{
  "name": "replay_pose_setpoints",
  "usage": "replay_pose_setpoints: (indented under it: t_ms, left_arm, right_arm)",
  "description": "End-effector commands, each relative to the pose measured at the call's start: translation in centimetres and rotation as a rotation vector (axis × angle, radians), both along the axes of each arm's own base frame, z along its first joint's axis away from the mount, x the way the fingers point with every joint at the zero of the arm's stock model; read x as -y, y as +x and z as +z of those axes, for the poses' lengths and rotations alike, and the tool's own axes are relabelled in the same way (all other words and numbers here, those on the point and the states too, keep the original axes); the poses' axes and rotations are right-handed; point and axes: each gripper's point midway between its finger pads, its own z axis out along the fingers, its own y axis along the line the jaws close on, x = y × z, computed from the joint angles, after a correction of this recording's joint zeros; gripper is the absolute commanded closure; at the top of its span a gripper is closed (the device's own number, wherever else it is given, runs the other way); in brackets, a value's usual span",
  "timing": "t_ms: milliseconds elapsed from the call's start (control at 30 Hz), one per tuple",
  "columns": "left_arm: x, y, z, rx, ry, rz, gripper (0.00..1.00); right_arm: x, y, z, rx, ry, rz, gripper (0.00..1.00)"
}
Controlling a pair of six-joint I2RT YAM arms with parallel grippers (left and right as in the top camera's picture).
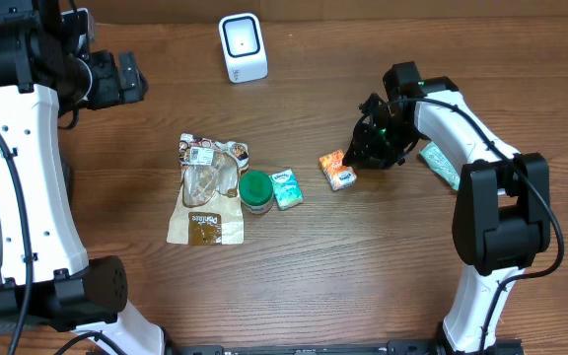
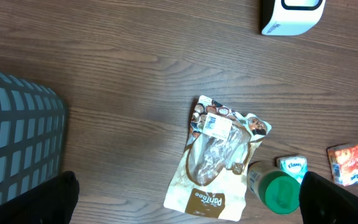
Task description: Scan the item barcode
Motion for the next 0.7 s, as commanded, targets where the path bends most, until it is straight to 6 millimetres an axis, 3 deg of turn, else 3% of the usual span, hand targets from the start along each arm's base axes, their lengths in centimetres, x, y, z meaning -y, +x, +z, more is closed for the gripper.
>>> replay_pose_setpoints:
  t_ms: [0,500,667]
  left_arm:
    - [0.1,0.1,-0.2,-0.005,0.001,-0.012,0.01]
    - [0.1,0.1,-0.2,-0.005,0.001,-0.012,0.01]
    - [0.1,0.1,-0.2,-0.005,0.001,-0.012,0.00]
  right_arm:
    - [0.2,-0.3,0.1,-0.002,-0.016,0.024,0.71]
    - [0.3,-1.9,-3.8,0.006,-0.067,0.046,0.71]
    - [0.4,-2.9,-5.2,-0.007,-0.066,0.046,0.76]
